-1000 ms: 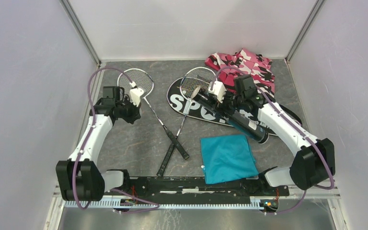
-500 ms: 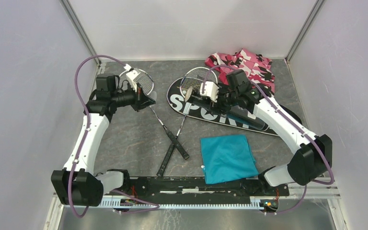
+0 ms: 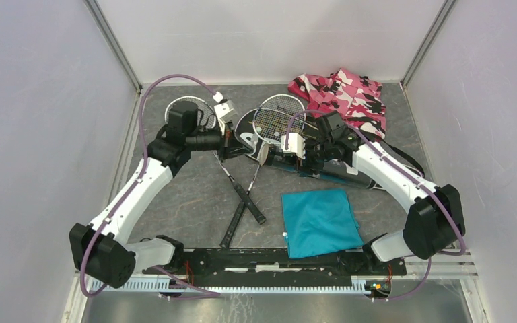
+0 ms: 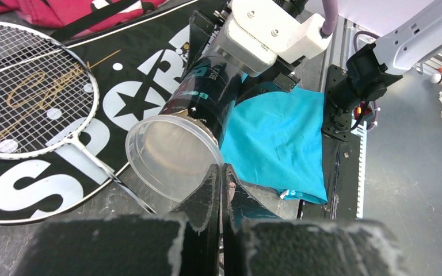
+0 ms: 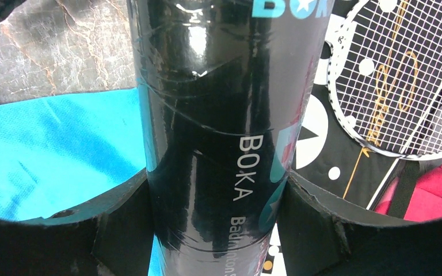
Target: Pack up the badminton gear
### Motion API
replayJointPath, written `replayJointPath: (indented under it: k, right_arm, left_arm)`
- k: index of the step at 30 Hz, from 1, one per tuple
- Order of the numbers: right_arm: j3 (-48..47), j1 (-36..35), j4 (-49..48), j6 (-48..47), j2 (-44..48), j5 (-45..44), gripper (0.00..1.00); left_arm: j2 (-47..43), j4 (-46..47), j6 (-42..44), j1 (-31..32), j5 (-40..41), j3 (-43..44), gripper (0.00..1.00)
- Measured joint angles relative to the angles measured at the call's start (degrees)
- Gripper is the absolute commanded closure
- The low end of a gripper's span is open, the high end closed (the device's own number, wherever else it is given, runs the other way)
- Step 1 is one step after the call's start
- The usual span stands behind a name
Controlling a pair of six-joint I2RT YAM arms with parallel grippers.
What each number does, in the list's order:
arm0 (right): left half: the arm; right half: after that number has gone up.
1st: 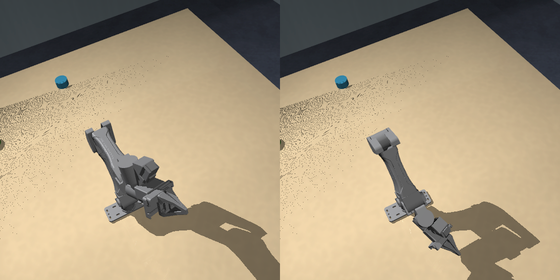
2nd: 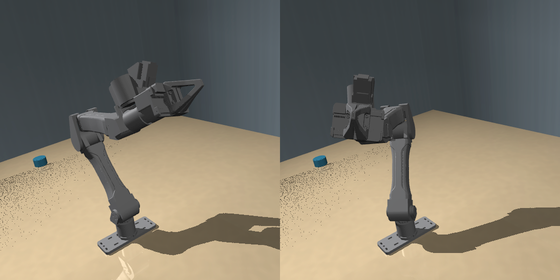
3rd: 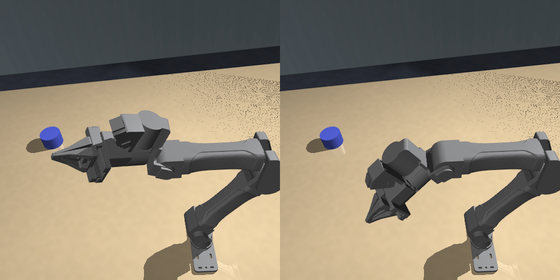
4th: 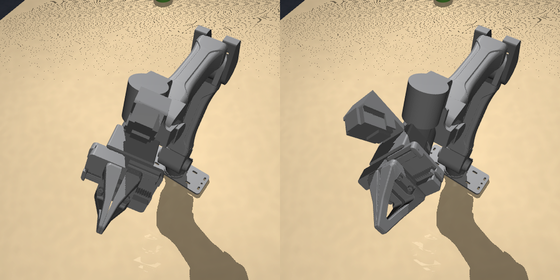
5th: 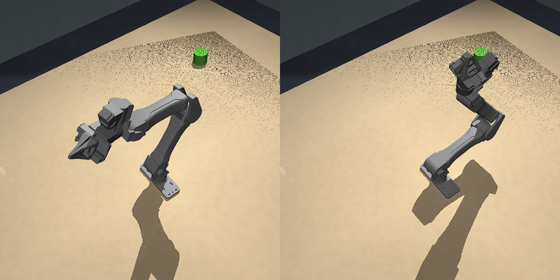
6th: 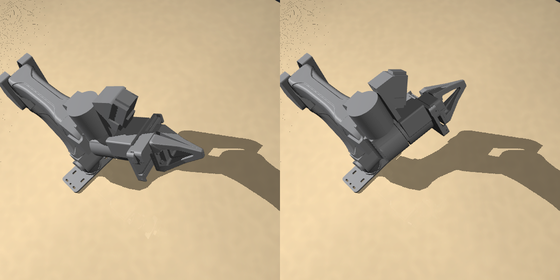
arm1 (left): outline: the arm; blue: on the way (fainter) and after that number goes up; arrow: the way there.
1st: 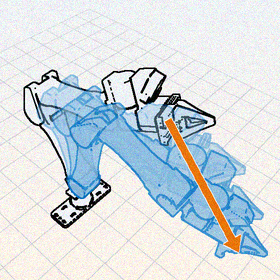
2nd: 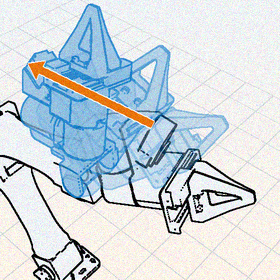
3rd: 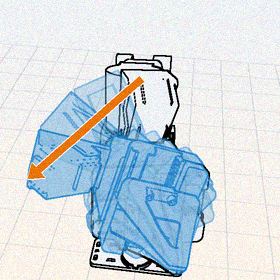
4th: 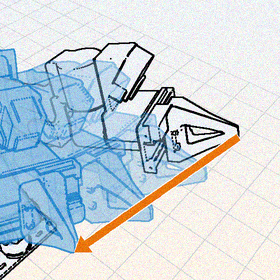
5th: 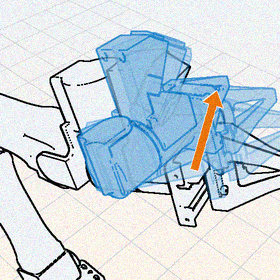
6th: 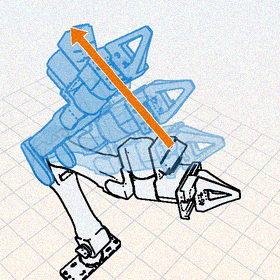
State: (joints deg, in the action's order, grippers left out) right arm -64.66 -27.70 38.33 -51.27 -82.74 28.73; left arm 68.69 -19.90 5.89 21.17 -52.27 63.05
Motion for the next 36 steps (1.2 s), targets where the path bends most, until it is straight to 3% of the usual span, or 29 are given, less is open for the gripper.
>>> replayJointPath:
  k: [14,36]
  right_arm:
    - [0.0,0.0,-0.11,-0.5,-0.52,2.6,0.72]
    - [0.0,0.0,-0.57,0.48,-0.59,3.82,0.72]
  left_arm:
    - [2.91,4.26,-0.5,5.64,5.01,-1.97,0.98]
    - [3.78,6.75,-0.5,5.95,6.93,-5.51,0.98]
